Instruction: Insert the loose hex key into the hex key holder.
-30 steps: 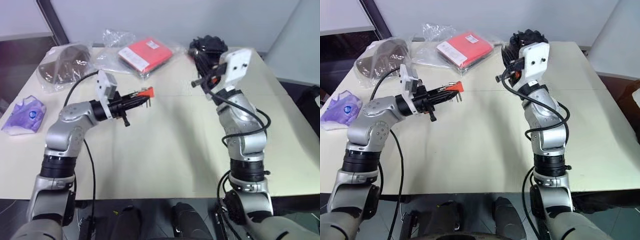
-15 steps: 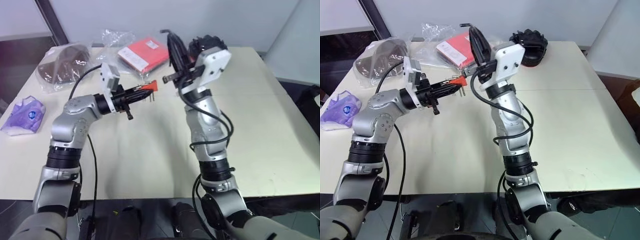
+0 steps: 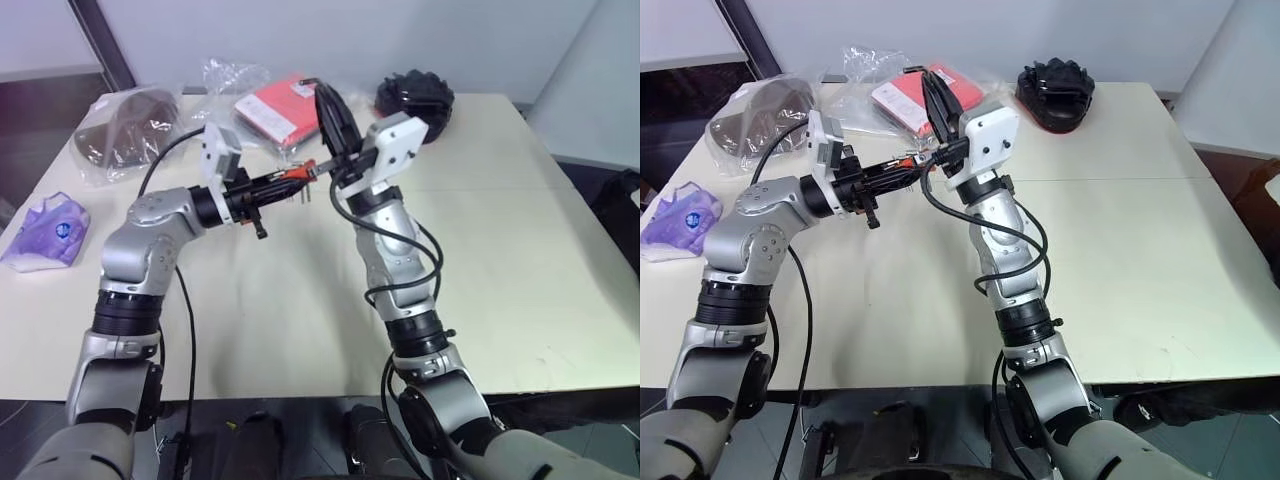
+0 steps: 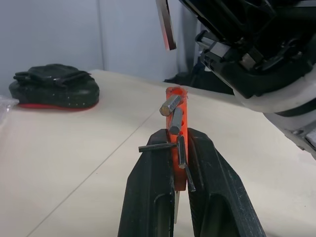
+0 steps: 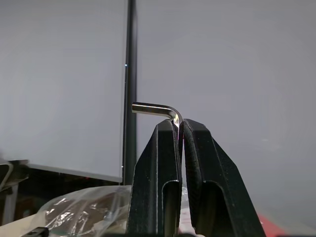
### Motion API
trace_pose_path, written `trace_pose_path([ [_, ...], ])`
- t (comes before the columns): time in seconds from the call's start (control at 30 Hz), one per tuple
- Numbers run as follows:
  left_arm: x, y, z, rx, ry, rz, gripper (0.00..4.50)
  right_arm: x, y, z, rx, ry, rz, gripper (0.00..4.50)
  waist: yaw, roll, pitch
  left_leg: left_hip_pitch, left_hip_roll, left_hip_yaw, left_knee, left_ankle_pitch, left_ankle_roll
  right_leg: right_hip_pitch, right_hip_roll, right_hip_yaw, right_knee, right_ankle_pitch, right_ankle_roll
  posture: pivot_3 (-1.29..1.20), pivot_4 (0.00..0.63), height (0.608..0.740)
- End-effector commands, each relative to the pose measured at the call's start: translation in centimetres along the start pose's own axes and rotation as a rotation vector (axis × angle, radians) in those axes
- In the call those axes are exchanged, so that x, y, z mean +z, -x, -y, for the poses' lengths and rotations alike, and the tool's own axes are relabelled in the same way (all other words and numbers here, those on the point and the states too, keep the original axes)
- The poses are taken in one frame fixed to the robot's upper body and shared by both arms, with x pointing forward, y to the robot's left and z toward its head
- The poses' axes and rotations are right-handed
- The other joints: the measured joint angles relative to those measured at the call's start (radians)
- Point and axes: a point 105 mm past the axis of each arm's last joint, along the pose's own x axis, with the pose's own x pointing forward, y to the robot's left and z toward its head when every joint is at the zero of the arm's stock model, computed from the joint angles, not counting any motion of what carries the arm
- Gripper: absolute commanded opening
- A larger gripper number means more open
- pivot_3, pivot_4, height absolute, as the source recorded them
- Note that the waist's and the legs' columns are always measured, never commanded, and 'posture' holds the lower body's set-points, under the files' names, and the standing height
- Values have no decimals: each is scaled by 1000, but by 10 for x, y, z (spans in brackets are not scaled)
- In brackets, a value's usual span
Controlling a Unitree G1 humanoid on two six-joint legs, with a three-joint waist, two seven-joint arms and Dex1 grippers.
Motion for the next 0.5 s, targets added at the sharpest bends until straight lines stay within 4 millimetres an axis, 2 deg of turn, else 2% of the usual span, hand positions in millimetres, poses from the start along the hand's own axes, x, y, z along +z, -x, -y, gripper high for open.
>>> trace_pose_path([
  [0.03,15,-4,5,-26,-37,39,0,10,-5,-11,45,5,48,15,0,0,0,0,0,0,0,0,0,0,0,0,0,0,0,0,150,740],
  [0.5,20,-6,3,-24,-24,58,0,7,1,-10,37,14,30,15,0,0,0,0,0,0,0,0,0,0,0,0,0,0,0,0,150,740],
])
